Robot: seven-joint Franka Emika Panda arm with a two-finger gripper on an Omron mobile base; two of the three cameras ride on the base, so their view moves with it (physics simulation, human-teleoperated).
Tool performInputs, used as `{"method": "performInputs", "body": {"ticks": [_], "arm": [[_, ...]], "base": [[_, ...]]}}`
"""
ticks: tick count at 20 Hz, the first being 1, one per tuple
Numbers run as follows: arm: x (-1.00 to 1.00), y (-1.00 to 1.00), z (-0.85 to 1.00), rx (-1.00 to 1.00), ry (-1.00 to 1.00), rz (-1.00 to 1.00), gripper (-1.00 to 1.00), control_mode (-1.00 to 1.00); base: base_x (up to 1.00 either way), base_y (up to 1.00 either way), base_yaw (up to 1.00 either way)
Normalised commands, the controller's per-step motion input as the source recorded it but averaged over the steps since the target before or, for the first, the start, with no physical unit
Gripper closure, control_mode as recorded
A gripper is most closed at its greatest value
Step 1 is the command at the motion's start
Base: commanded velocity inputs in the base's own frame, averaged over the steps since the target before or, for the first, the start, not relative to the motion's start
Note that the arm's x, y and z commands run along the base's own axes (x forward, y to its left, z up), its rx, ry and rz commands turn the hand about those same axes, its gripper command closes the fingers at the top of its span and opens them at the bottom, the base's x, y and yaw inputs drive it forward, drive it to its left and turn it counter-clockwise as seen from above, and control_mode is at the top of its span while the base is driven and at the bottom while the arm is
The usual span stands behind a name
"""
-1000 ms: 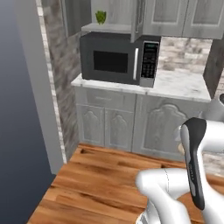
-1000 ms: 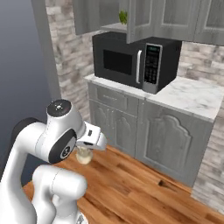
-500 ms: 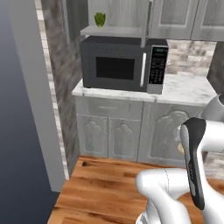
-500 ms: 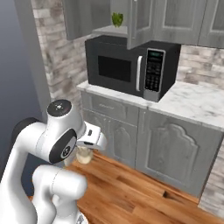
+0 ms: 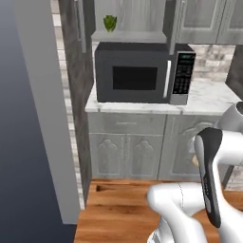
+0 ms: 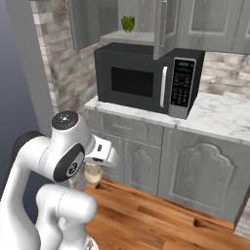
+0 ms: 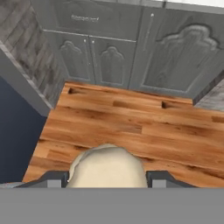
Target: Pick the candle and candle from the dining table and place them in the open cabinet. Close the cabinet after placing the objects.
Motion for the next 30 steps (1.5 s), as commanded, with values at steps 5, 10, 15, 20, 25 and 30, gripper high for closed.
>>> {"method": "performInputs", "body": {"ticks": [5,10,15,20,25,30], "arm": [[0.00,0.00,0.00,0.00,0.00,0.00,1.00,1.00],[0.00,0.00,0.00,0.00,0.00,0.00,1.00,1.00],[0.00,0.00,0.00,0.00,0.00,0.00,1.00,1.00],[0.00,0.00,0.00,0.00,0.00,0.00,1.00,1.00],[0.00,0.00,0.00,0.00,0.00,0.00,1.00,1.00],[0.00,0.00,0.00,0.00,0.00,0.00,1.00,1.00]], "base": [[0.57,0.28,-0.19],[0.58,0.16,-0.14],[0.47,0.31,-0.12],[0.27,0.56,-0.07],[0.27,0.38,-0.08],[0.60,0.02,-0.03]]}}
